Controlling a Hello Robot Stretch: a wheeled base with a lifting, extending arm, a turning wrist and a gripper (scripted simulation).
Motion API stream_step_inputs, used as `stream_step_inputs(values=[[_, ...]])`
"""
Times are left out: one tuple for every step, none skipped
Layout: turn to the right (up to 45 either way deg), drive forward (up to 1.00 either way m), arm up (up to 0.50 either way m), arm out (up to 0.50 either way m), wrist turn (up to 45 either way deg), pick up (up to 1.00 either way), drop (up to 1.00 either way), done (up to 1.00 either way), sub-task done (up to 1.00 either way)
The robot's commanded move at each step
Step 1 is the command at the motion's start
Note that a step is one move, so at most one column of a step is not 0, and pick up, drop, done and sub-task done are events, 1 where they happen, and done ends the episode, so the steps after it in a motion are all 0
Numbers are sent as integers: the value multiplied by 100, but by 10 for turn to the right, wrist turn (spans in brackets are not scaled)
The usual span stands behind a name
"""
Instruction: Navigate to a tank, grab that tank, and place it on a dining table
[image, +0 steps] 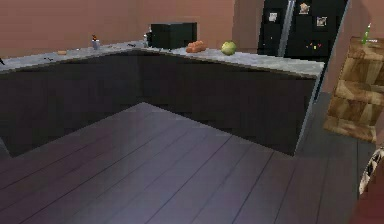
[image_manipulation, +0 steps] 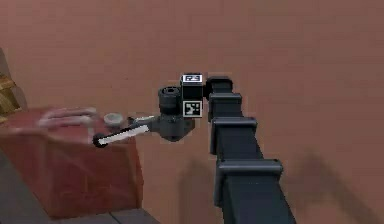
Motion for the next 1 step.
stream_step_inputs(values=[[0, 0, 0, 0, -450, 0, 0, 0, 0]])
